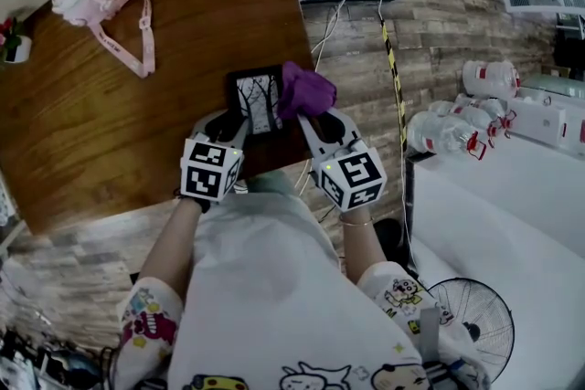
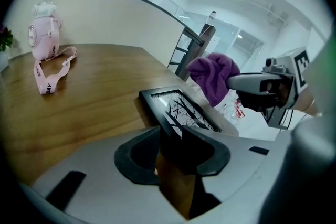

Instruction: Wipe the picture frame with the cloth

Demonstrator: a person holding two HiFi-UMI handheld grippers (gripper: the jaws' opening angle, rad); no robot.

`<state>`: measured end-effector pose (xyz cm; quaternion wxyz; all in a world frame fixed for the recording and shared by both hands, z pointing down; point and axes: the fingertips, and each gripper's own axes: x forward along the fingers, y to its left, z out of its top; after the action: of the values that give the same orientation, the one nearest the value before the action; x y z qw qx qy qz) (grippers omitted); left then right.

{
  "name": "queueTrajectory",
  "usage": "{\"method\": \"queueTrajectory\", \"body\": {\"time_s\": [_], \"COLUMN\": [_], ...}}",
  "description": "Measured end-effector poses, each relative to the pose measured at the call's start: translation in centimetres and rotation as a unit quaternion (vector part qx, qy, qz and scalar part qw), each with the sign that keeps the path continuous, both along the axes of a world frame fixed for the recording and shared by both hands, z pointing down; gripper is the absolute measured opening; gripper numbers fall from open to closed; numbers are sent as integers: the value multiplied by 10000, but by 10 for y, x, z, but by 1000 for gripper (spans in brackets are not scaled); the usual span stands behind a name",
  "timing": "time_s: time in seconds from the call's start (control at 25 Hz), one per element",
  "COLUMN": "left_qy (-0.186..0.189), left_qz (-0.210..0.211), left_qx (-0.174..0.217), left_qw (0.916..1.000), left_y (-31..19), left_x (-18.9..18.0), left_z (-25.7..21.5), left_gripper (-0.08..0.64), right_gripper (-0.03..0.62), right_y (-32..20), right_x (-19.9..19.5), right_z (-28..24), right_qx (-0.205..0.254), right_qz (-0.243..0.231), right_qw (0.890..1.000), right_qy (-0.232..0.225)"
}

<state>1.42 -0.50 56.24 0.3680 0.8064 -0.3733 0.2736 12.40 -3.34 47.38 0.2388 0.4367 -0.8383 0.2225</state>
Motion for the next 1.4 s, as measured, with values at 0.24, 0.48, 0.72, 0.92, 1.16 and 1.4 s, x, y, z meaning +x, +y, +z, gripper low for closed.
{"method": "queueTrajectory", "body": {"time_s": [0.24, 0.48, 0.72, 0.92, 1.16, 1.4], "left_qy": [64, 130, 161, 163, 159, 158], "left_qz": [-43, -87, -109, -115, -108, -104], "left_qx": [-124, -267, -351, -358, -360, -346], "left_qw": [9999, 9995, 9992, 9992, 9992, 9992], "left_y": [-1, 0, 0, -1, -1, -2], "left_x": [-1, 0, 1, 0, -1, -2], "left_z": [1, 2, 2, 3, 3, 3], "left_gripper": [115, 112, 112, 110, 110, 110], "right_gripper": [46, 46, 46, 46, 46, 46], "right_y": [-10, -21, -28, -32, -40, -39], "right_x": [-20, -47, -77, -100, -110, -111], "right_z": [2, 8, 16, 40, 59, 77], "right_qx": [15, -91, -184, -537, -800, -723], "right_qz": [-356, -1095, -2039, -2635, -2920, -3478], "right_qw": [9994, 9939, 9786, 9623, 9505, 9252], "right_qy": [-25, 8, 221, 403, 699, 1337]}}
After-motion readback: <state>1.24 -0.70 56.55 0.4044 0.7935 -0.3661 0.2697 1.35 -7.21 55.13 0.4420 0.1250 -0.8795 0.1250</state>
